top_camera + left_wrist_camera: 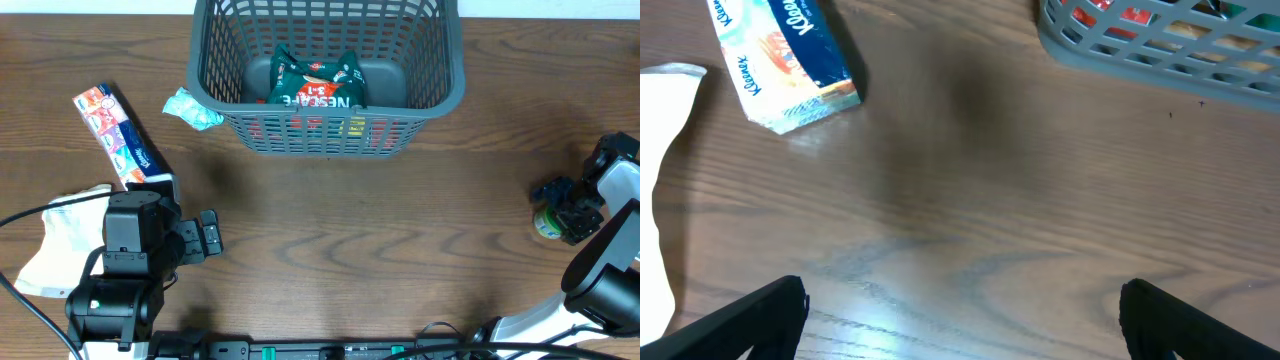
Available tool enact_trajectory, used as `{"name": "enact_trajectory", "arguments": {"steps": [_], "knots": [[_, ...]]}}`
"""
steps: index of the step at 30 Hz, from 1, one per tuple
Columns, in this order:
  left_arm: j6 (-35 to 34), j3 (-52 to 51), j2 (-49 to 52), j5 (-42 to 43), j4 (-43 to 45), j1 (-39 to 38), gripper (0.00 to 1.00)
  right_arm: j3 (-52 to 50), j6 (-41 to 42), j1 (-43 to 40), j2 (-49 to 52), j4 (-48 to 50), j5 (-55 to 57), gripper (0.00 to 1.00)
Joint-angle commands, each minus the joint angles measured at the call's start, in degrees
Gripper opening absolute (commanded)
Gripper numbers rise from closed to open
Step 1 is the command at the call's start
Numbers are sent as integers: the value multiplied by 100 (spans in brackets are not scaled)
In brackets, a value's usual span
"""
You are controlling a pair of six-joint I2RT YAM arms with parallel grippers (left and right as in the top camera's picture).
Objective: Pack container
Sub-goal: 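Lower the right gripper onto the green-capped bottle and grasp it, then lift the bottle and carry it over the basket with the right gripper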
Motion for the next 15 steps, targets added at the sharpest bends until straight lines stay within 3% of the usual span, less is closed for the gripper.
{"name": "enact_trajectory", "arguments": {"steps": [1,9,12,15], "knots": [[-9,116,-4,-44,0,-28,98,-28,44,55,72,-26,81,72],[-9,116,-4,-44,0,-28,99,-28,42,57,72,-37,79,40],[-7,116,-4,-44,0,-28,98,-22,35,94,70,-37,79,1],[-7,116,-4,-46,2,-28,99,59,-4,188,31,-144,79,1]]}}
